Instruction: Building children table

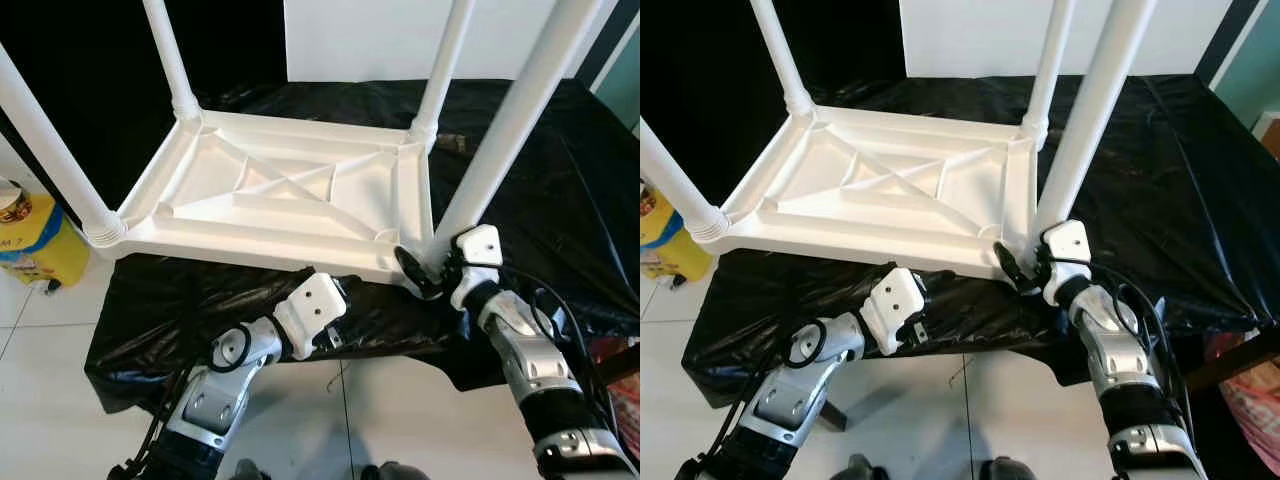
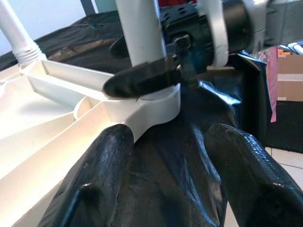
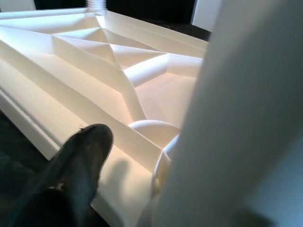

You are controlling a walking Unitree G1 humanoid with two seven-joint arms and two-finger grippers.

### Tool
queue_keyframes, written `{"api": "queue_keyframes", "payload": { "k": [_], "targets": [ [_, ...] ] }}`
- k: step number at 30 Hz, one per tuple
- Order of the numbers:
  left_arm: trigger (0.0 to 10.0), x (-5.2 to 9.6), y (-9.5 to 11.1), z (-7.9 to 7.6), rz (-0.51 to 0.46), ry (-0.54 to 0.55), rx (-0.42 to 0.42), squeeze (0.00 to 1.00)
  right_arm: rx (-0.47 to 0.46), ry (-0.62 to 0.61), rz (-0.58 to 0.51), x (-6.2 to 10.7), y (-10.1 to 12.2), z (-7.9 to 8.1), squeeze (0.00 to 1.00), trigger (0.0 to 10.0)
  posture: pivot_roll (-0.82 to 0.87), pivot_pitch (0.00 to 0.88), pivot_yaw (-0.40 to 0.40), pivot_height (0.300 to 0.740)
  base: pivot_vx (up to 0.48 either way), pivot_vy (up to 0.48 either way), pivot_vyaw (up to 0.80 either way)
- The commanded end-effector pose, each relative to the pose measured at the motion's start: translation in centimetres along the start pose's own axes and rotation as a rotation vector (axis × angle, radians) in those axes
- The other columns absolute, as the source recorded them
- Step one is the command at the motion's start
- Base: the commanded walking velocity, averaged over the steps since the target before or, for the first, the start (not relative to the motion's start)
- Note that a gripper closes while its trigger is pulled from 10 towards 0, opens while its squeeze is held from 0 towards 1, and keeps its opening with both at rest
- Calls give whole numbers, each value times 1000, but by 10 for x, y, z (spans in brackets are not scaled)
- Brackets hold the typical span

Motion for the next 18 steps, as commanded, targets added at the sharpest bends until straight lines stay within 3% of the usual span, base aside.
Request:
{"api": "queue_keyframes", "payload": {
  "k": [1, 2, 3, 10, 18],
  "targets": [
    [10000, 0, -2, 4, 0, 46, 0, 0, 17, 62, -1, -3, -1, 8, 0, 4314, 3, 79, -20, 740, 0, 0, 0],
    [10000, 0, -2, 4, 1, 47, -1, 0, 18, 69, -2, -3, -1, 7, 0, 4314, 3, 79, -20, 740, 0, 0, 0],
    [10000, 1, -2, 4, 2, 49, -1, 0, 17, 72, 0, -2, -3, 4, 0, 0, 5, 78, -22, 740, 0, 0, 0],
    [10000, 3, -3, 3, 5, 53, 0, 0, 33, 53, 36, 5, -12, -2, 0, 0, 4, 81, -20, 740, 0, 0, 0],
    [10000, 1, -3, 4, 7, 39, -4, 0, 38, -121, 133, 13, -30, -6, 0, 0, -15, 81, -5, 740, 0, 0, 0]
  ]
}}
Point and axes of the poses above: a point about 5 cm out from each wrist's last joint towards the gripper, its own x axis pointing back from the gripper into the wrist, its own y axis along the axis of the wrist's last joint, z = x × y, the point moved 3 cm from there along -x, pointing out of the wrist towards the gripper, and after that the axes turned 10 degrees about x, right-handed, at the moved point
